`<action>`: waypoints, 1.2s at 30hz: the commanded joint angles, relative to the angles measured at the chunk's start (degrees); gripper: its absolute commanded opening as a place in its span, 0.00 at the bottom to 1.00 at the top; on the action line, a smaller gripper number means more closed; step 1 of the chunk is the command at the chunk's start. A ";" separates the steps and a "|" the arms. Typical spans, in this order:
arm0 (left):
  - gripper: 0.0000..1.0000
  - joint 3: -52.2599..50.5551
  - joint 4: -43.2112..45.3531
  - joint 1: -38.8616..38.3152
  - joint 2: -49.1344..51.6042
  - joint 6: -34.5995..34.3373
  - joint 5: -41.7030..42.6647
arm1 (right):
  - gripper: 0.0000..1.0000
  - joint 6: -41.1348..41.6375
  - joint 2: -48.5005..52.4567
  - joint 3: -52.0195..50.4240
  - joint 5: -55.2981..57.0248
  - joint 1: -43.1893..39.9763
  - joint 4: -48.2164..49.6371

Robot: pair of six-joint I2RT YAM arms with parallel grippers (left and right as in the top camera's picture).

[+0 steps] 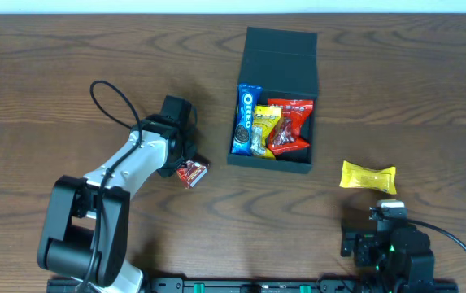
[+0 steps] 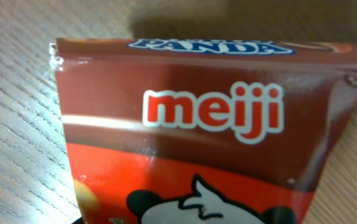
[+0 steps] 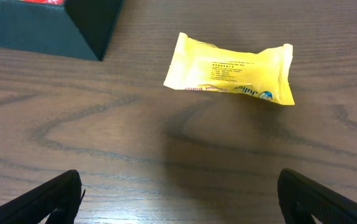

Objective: Pack container
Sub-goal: 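Carry the Hello Panda box into the black box with the left gripper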

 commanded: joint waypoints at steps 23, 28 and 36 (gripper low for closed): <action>0.39 50.97 -29.51 -21.27 13.42 37.86 -3.80 | 0.99 -0.55 -0.24 -0.33 -0.39 -0.68 -0.39; 0.39 53.11 -29.68 -23.08 19.28 37.83 -0.09 | 0.99 -0.55 -0.24 -0.33 -0.39 -0.68 -0.39; 0.39 53.11 -25.86 -23.50 20.04 34.23 5.66 | 0.99 -0.55 -0.24 -0.33 -0.39 -0.68 -0.39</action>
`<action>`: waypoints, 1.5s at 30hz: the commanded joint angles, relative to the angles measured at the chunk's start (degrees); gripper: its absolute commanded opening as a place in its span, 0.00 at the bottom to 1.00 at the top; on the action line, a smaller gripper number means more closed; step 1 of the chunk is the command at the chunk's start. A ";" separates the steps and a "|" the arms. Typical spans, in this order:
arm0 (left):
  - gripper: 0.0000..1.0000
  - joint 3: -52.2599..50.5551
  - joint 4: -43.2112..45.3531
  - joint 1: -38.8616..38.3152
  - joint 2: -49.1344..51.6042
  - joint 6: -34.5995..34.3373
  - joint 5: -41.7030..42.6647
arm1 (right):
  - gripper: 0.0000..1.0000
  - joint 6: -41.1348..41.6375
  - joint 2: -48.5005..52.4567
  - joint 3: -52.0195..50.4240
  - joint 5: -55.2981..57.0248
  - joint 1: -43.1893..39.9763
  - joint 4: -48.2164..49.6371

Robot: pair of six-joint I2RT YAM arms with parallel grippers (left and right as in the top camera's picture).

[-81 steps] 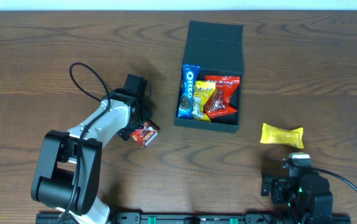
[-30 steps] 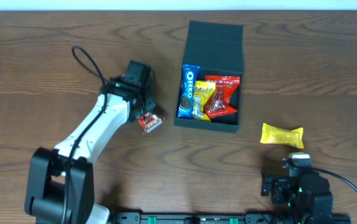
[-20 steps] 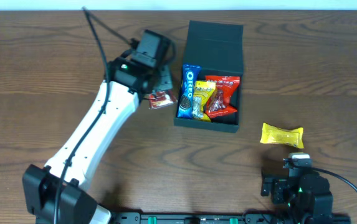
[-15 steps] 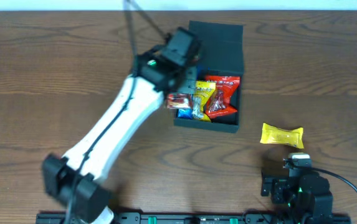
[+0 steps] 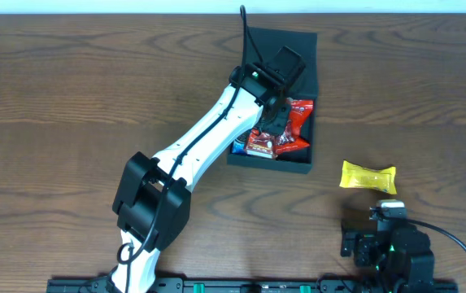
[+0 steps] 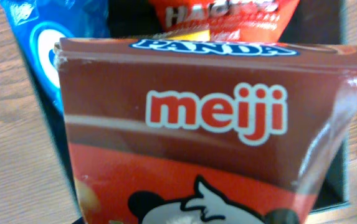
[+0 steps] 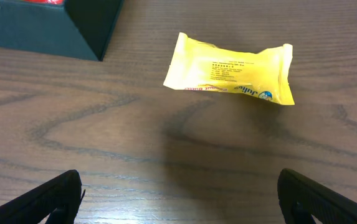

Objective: Pack container
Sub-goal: 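Carry the Hello Panda box into the black box with the left gripper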

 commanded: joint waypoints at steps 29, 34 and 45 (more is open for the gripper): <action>0.79 1.64 7.02 0.44 6.10 -6.93 -2.99 | 0.99 -0.55 -0.24 -0.33 -0.37 -0.68 -0.39; 0.97 2.58 7.15 0.48 6.12 -6.91 -4.24 | 0.99 -0.55 -0.24 -0.33 -0.37 -0.68 -0.39; 0.95 14.21 -3.28 -0.50 4.98 -4.96 -4.24 | 0.99 -0.55 -0.24 -0.33 -0.37 -0.68 -0.39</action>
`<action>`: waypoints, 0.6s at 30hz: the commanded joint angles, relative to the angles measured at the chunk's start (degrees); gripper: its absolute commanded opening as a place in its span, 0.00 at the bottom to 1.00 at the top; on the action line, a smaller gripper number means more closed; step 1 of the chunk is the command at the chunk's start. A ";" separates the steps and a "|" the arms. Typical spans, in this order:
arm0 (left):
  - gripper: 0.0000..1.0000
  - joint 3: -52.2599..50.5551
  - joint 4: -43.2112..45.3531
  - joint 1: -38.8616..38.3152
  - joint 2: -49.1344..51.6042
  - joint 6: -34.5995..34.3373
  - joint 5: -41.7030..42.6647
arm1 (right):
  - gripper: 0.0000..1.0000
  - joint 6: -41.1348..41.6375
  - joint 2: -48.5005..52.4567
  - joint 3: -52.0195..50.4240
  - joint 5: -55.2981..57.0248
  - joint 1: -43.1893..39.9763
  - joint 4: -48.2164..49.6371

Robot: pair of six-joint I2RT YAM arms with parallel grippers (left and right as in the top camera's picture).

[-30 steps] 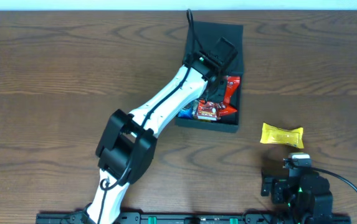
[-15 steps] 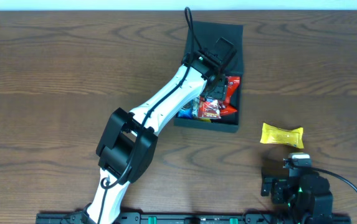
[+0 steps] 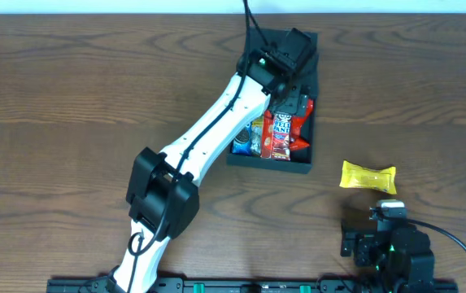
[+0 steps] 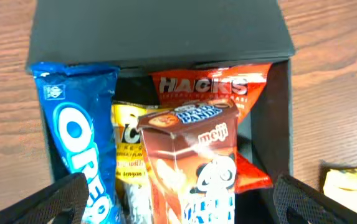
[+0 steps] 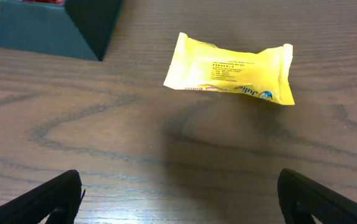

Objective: Pack container
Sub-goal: 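Carry the Hello Panda box into the black box with the left gripper, then push the Hello Panda box down into the box and release it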

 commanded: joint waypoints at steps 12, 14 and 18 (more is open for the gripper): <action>0.96 -0.46 -12.33 -2.12 0.26 -10.80 -18.18 | 0.99 -0.55 -0.24 -0.33 -0.39 -0.68 -0.39; 0.96 -0.87 -12.35 -2.29 1.01 -10.82 -16.57 | 0.99 -0.55 -0.24 -0.33 -0.39 -0.68 -0.39; 0.96 -1.01 -12.37 -2.93 1.16 -12.20 -17.62 | 0.99 -0.55 -0.24 -0.33 -0.39 -0.68 -0.39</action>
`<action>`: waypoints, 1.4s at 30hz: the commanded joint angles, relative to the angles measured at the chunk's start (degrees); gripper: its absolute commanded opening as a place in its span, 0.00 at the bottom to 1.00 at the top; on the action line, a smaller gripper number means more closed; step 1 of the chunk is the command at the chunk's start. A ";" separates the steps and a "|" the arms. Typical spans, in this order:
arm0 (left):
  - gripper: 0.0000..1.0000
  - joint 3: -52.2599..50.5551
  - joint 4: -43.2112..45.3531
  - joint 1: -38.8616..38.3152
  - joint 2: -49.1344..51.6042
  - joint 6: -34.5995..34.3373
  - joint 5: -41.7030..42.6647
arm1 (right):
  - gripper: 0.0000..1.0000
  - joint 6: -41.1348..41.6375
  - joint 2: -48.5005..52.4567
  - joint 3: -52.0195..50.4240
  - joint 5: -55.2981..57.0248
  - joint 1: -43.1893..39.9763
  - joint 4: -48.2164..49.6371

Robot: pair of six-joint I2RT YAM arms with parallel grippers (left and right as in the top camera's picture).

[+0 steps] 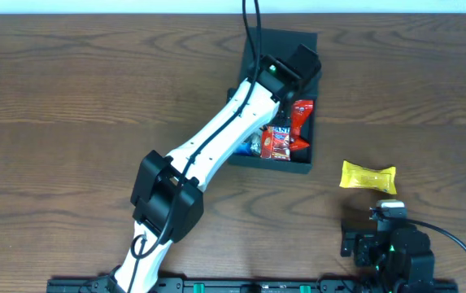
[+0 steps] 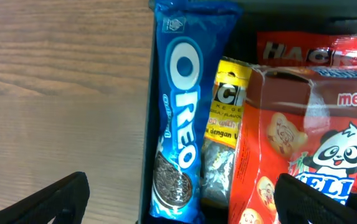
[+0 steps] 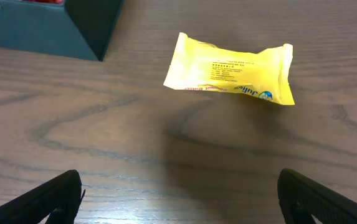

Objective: Pack container
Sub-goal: 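Push the Hello Panda box down into the box and release it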

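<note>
The dark open box (image 1: 311,167) stands at the table's far middle, its lid tipped back. Inside lie a blue Oreo pack (image 2: 181,124), a yellow-black packet (image 2: 223,134), a red Hacks bag (image 2: 303,50) and the red Meiji panda pouch (image 2: 303,155). My left gripper (image 2: 181,208) hovers over the box, open and holding nothing; only its finger (image 2: 47,202) tips show. A yellow snack packet (image 3: 231,70) lies on the table right of the box (image 1: 368,177). My right gripper (image 3: 178,199) rests open near the front edge, short of that packet.
The left arm (image 1: 216,138) stretches diagonally from the front left across the table to the box. The box corner (image 3: 85,28) shows at the right wrist view's upper left. Bare wood (image 1: 78,98) surrounds the rest.
The left gripper has dropped closer to the box contents and shifted toward the Oreo side, still open. The panda pouch stays in the box. The right arm has not moved.
The left gripper held the Meiji panda pouch low over the table, left of the box. Then it held the pouch above the box's contents. Later the pouch lay in the box with the gripper open above it, where it remains.
</note>
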 commanded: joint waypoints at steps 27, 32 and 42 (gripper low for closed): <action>0.95 -20.81 22.16 10.73 -5.81 37.59 87.30 | 0.99 -0.55 -0.24 -0.33 -0.39 -0.68 -0.39; 0.95 -21.59 25.83 12.37 -5.66 37.51 86.88 | 0.99 -0.55 -0.24 -0.33 -0.39 -0.68 -0.39; 0.95 -21.92 30.45 13.31 -2.56 32.44 83.32 | 0.99 -0.55 -0.24 -0.33 -0.39 -0.68 -0.39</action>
